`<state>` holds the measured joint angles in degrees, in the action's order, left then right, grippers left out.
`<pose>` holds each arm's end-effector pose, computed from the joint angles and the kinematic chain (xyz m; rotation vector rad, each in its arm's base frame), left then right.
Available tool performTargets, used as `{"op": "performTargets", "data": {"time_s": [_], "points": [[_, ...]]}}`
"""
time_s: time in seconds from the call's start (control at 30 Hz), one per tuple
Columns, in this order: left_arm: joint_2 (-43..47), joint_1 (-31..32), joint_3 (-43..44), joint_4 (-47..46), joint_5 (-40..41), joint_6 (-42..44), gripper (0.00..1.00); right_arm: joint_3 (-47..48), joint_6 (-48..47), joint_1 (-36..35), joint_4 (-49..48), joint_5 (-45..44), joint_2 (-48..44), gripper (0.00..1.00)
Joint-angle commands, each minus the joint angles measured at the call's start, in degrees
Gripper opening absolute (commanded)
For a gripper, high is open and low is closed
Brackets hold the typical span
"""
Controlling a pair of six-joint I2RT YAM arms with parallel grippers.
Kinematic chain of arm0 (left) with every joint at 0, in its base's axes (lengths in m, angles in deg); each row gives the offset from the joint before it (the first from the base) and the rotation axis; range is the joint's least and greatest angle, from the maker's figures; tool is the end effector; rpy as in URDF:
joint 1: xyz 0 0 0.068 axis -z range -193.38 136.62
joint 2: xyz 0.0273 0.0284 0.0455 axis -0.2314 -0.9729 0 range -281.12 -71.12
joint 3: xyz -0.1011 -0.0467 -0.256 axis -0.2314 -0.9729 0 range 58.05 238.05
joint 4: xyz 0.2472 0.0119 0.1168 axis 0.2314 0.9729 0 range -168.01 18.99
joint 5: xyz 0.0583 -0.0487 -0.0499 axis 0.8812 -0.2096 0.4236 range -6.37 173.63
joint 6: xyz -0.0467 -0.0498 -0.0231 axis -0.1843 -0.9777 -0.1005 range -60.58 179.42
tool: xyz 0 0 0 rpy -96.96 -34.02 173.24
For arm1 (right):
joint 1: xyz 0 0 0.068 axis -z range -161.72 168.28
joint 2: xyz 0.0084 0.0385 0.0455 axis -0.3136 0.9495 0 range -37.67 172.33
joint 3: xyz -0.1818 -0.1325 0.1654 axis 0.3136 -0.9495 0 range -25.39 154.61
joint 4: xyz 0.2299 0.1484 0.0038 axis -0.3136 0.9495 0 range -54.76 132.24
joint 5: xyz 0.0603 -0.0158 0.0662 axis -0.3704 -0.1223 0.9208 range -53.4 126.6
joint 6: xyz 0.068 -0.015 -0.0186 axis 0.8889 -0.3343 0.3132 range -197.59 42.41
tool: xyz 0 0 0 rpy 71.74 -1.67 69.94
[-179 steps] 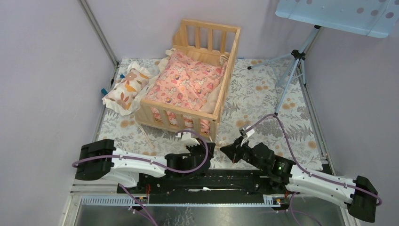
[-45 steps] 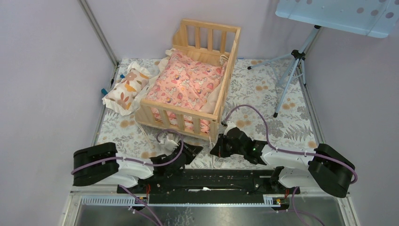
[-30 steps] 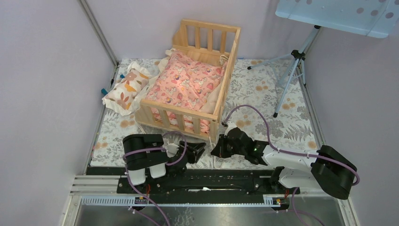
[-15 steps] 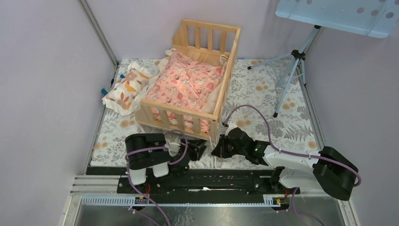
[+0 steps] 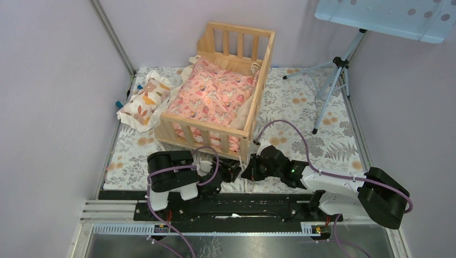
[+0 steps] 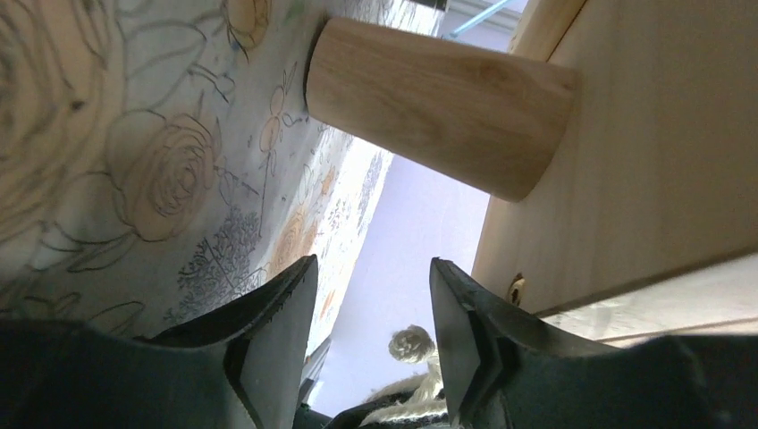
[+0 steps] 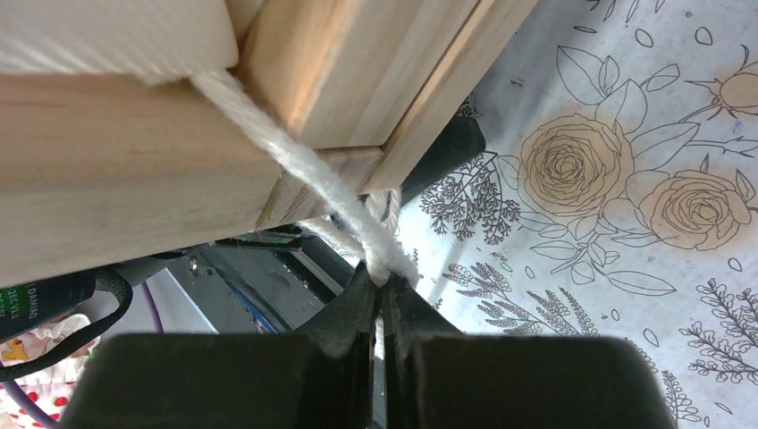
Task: Set up the pet bed
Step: Tie the ropes to the bed frame.
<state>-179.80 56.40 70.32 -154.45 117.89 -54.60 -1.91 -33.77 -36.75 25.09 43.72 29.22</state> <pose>0.1190 -0.2262 0.0646 -1.2462 1.8263 -1.5355 0.1395 0.2123 0.1558 -0.3108 2.3512 1.0681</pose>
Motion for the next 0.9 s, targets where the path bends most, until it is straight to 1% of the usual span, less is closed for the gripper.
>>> {"op": "performTargets", "data": {"time_s": [0.0, 0.17, 0.27, 0.33, 0.4, 0.43, 0.5, 0.6, 0.7, 0.77, 0.87], "points": [[-4.03, -0.17, 0.19, -15.72, -8.9, -7.27, 0.52, -1.52, -1.08, -0.11, 6.09, 3.48, 1.17, 0.0], [-2.45, -0.17, -0.76, -15.75, -9.08, -6.69, 0.49, -1.45, -0.94, -0.08, 6.37, 2.64, 1.69, 0.0], [-1.24, -0.17, -0.85, -15.75, -8.71, -6.11, 0.45, -1.14, -1.11, -0.1, 6.7, 2.77, 2.7, 0.0], [-0.78, -0.25, -0.72, -15.75, -8.79, -5.79, 0.44, -0.9, -1.32, -0.08, 6.74, 2.9, 3.11, 0.0], [-0.6, -0.26, -0.8, -15.75, -9.09, -6.14, 0.44, -0.8, -1.46, -0.12, 7.0, 2.91, 3.23, 0.0], [-0.5, -0.26, -0.88, -15.75, -9.13, -6.35, 0.46, -0.84, -1.54, -0.11, 7.23, 2.91, 3.17, 0.0], [-0.08, -0.33, -1.37, -15.75, -8.83, -6.6, 0.55, -0.85, -1.64, -0.1, 7.86, 2.82, 2.88, 0.0], [0.38, -0.42, -2.05, -15.75, -8.22, -7.04, 0.61, -1.22, -1.63, -0.08, 8.86, 3.14, 2.12, 0.0], [0.56, -0.6, -1.93, -15.75, -8.29, -7.27, 0.61, -1.66, -1.67, -0.1, 9.67, 3.69, 1.47, 0.0], [0.65, -0.69, -1.83, -15.75, -8.33, -7.35, 0.6, -1.87, -1.64, -0.07, 9.71, 4.39, 1.32, 0.0], [1.08, -0.85, -1.93, -15.75, -8.16, -7.45, 0.54, -1.95, -1.76, -0.11, 12.36, 5.89, 1.46, 0.0]]}}
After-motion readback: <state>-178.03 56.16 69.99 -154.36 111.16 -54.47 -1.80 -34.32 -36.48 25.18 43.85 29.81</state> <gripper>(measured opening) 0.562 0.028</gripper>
